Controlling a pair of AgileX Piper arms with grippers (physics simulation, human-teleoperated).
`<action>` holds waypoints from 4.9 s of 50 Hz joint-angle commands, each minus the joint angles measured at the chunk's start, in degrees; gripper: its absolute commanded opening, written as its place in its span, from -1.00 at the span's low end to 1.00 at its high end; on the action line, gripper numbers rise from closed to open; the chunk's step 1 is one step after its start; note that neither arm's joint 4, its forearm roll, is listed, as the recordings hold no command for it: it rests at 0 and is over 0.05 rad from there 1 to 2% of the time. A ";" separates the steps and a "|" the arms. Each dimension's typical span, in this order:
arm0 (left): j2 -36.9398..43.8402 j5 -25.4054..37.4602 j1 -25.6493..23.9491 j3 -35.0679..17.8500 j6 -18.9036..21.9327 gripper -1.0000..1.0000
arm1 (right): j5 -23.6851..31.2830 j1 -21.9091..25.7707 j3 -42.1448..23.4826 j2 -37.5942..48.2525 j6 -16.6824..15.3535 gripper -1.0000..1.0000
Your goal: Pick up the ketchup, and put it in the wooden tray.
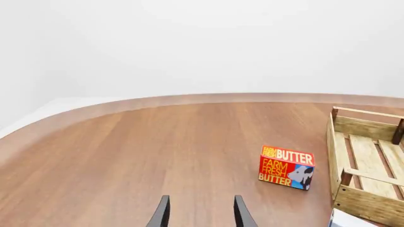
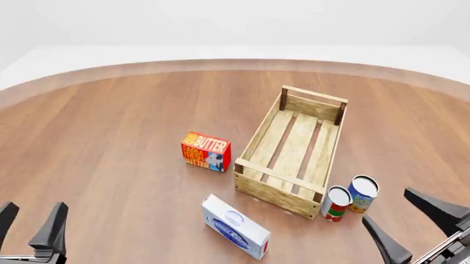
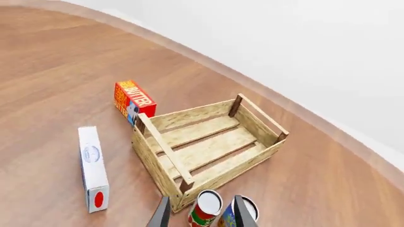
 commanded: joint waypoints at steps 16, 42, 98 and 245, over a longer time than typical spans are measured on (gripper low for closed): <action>0.00 0.00 0.00 0.00 0.00 1.00 | -14.97 19.28 -5.31 28.92 -1.73 1.00; 0.00 0.00 0.00 0.00 0.00 1.00 | -14.45 32.31 -22.33 53.29 8.53 1.00; 0.00 0.00 0.00 0.00 0.00 1.00 | -14.11 49.86 -46.53 84.69 15.13 1.00; 0.00 0.00 0.00 0.00 0.00 1.00 | -25.76 49.92 -41.44 97.12 8.42 -1.00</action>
